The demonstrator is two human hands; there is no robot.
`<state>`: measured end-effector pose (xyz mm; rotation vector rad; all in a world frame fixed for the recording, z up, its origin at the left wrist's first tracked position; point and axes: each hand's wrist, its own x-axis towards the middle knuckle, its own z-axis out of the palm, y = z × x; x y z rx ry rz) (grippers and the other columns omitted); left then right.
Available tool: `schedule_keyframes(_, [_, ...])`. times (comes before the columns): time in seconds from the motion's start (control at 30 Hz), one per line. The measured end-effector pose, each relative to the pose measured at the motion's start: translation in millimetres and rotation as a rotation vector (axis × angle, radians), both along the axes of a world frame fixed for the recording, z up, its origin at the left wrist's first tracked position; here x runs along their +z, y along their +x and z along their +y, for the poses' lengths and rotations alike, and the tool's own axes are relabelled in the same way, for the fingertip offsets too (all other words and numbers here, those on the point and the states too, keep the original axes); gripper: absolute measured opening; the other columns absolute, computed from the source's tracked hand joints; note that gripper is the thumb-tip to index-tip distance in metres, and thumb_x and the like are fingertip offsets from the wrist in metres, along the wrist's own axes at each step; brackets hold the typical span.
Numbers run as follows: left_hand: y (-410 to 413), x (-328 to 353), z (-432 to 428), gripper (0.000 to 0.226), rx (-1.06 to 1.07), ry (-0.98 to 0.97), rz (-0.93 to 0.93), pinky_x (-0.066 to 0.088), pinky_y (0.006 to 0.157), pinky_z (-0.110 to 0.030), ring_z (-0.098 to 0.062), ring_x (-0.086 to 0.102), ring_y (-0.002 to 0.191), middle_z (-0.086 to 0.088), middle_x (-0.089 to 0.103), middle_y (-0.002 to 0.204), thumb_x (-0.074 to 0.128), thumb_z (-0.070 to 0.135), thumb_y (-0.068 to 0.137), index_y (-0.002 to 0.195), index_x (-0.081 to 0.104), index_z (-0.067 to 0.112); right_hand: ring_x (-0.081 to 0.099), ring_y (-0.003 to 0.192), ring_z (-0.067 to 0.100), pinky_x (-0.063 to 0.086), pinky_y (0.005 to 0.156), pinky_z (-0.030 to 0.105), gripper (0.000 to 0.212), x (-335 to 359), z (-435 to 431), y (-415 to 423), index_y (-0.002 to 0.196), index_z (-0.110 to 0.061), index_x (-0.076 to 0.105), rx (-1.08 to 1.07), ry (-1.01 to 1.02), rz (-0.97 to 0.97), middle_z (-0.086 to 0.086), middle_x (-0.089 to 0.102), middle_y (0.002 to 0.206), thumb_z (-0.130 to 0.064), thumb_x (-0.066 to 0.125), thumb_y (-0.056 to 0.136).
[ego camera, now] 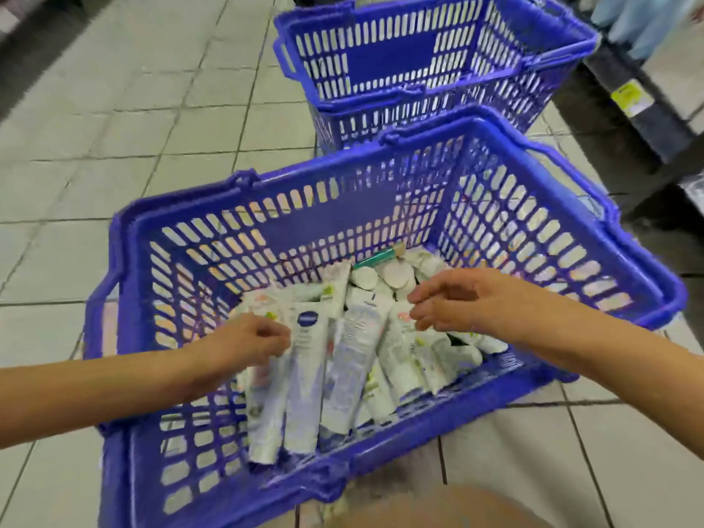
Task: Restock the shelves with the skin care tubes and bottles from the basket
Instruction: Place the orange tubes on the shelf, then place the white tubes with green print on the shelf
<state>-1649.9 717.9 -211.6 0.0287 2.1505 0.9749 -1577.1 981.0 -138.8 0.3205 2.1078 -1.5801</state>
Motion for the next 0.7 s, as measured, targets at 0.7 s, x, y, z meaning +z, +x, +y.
schedule_keyframes(0.7, [31,-25,39,0.06,-0.172,-0.065,0.105,0.037,0.098,-0.029,-0.027,0.036,0.125,-0.014,0.037,0.132,0.068,0.02,0.079,0.128,0.038,0.005,0.054,0.064,0.016,0.044,0.056,0.021,0.01,-84,-75,-35,0.079,-0.017,0.057,0.12,0.251,-0.233,-0.003,0.053,0.063,-0.02,0.066,0.083])
